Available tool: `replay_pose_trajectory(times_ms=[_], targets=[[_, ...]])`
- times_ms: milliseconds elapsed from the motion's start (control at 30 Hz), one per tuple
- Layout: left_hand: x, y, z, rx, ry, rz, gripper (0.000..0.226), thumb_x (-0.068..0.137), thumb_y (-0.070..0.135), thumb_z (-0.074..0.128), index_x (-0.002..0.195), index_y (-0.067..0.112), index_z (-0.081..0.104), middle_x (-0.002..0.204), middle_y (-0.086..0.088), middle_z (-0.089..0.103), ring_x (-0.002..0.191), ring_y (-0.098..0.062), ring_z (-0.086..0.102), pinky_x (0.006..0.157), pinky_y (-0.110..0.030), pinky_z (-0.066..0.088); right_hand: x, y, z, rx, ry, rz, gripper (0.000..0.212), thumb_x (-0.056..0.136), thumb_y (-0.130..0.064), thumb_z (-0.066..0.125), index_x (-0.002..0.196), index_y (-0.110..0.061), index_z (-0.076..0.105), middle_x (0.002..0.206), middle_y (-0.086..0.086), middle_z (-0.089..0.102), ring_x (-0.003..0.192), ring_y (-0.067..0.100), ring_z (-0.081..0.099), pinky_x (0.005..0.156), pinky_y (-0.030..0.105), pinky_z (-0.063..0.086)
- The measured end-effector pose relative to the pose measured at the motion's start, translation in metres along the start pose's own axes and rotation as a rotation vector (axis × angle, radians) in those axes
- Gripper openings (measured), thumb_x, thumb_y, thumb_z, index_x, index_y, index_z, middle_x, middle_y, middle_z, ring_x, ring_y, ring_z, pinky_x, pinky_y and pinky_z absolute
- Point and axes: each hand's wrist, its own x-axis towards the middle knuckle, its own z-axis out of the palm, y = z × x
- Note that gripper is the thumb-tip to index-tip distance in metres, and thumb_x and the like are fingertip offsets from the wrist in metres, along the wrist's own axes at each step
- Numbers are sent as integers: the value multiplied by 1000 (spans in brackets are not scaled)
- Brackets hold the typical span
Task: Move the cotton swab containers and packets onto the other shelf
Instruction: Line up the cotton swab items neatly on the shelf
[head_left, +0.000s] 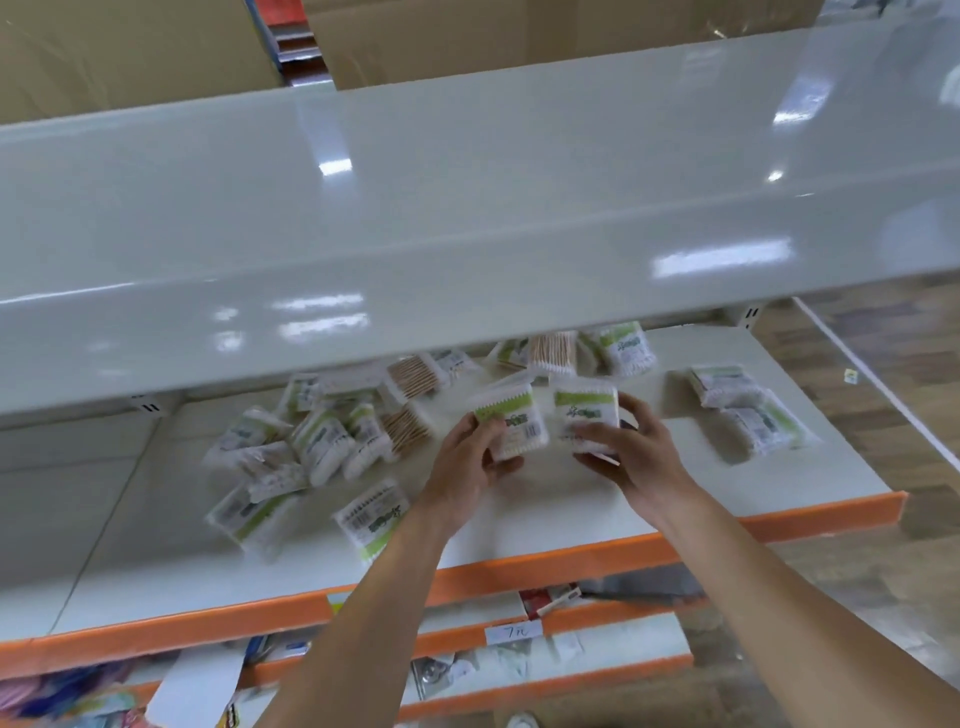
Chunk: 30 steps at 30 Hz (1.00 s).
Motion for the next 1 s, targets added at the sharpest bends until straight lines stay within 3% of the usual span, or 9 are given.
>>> replay_pose_trajectory(times_ms=[200, 333, 433, 600, 733, 900, 1000], targets=[[-16, 4, 2, 46, 53, 12, 25, 94, 0, 53, 119, 4, 57, 108, -14, 70, 94, -22, 68, 72, -33, 57, -1, 3, 16, -51, -52, 37, 49, 76, -1, 74, 122, -17, 65, 111, 12, 74, 106, 30, 70, 87, 43, 60], [-27, 10, -7, 24, 111, 39, 14, 91, 1, 64, 102, 6, 57, 98, -14, 68, 86, -20, 70, 75, -36, 60, -1, 0, 22, -122, -70, 54, 46, 80, -4, 72, 123, -16, 66, 109, 8, 76, 102, 28, 73, 96, 48, 57], [-40, 15, -15, 38, 184, 55, 11, 90, 3, 67, 91, 9, 58, 93, -10, 67, 85, -20, 68, 79, -37, 60, 0, -1, 28, -222, -93, 38, 34, 79, -6, 76, 112, -14, 71, 106, 6, 77, 106, 29, 70, 101, 50, 52], [-63, 24, -23, 138, 332, 140, 12, 90, 4, 68, 102, 5, 64, 100, -13, 63, 96, -25, 60, 89, -39, 54, -3, 1, 48, -266, -193, 72, 33, 82, -13, 81, 112, -11, 69, 107, 6, 76, 102, 22, 73, 90, 41, 60], [-81, 36, -32, 218, 421, 214, 16, 88, 3, 71, 103, 5, 67, 83, 3, 74, 82, -17, 67, 79, -28, 57, -8, 4, 68, -228, -298, 98, 34, 83, -11, 81, 114, -9, 68, 105, 6, 77, 98, 19, 74, 78, 34, 62], [-114, 41, -54, 194, 520, 265, 31, 82, 12, 79, 110, 6, 67, 108, -13, 74, 97, -30, 72, 90, -40, 57, -17, 14, 95, -228, -380, 143, 22, 90, -5, 68, 111, -8, 67, 106, 10, 74, 98, 22, 72, 75, 33, 60], [-136, 38, -67, 147, 572, 319, 35, 80, 13, 81, 112, 6, 66, 108, -12, 75, 100, -28, 72, 82, -34, 60, -23, 22, 111, -242, -439, 168, 11, 91, -6, 65, 101, -8, 68, 100, 10, 73, 94, 22, 70, 77, 37, 62]])
